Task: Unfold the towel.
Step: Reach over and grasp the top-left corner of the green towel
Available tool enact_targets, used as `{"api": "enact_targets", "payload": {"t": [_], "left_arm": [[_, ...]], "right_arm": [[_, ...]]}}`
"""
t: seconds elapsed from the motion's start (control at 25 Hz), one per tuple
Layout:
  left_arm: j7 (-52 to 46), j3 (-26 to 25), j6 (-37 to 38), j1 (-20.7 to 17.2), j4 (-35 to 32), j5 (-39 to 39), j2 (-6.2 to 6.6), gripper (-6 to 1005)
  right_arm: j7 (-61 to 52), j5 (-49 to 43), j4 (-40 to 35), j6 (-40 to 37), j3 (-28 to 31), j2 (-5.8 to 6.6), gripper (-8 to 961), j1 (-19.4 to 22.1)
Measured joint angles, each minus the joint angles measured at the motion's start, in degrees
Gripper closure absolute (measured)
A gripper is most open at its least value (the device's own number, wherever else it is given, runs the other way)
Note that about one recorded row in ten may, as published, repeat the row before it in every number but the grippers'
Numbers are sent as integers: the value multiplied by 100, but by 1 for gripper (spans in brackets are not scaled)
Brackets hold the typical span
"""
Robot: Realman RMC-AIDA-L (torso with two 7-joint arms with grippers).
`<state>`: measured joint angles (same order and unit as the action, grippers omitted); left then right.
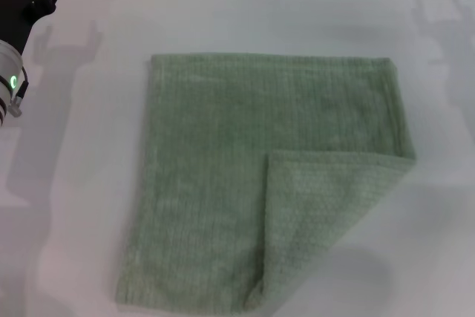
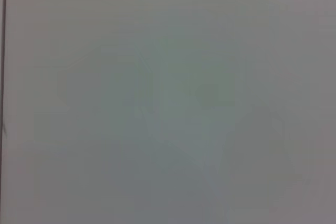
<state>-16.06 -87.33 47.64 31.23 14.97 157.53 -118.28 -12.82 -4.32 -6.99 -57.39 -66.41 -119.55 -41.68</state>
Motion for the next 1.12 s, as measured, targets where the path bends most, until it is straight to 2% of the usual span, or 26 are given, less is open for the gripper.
{"api": "enact_targets", "payload": {"t": [0.12, 0.48, 0.56, 0.72, 0.8, 0.92, 1.0, 1.12], "left_arm": [[-165, 34, -47, -24, 2, 77, 7, 139], [-602, 70, -52, -168, 120, 545, 25, 274], [-732, 445, -150, -129, 138, 779, 104, 304], [-1340, 1289, -307, 0, 148, 787, 324, 426], [-1928, 1837, -342, 97, 139, 790, 504, 487], [-2467, 2278, -364, 200, 96, 792, 660, 648], [-2703, 2460, -388, 238, 73, 794, 720, 756], [-2892, 2596, -581, 277, 79, 797, 753, 978]], "right_arm": [[22, 2, -3, 0, -3, 17, 241, 0], [89, 2, -52, 1, -4, 37, 241, -1], [111, 2, -78, 0, -4, 37, 240, 0], [115, 2, -91, 29, 14, 46, 241, 1], [116, 2, -104, 64, 26, 48, 242, 0], [117, 2, -167, 183, 40, 54, 240, -1], [119, 2, -182, 210, 36, 54, 241, -3], [197, 2, -189, 232, 15, 55, 242, -23]]}}
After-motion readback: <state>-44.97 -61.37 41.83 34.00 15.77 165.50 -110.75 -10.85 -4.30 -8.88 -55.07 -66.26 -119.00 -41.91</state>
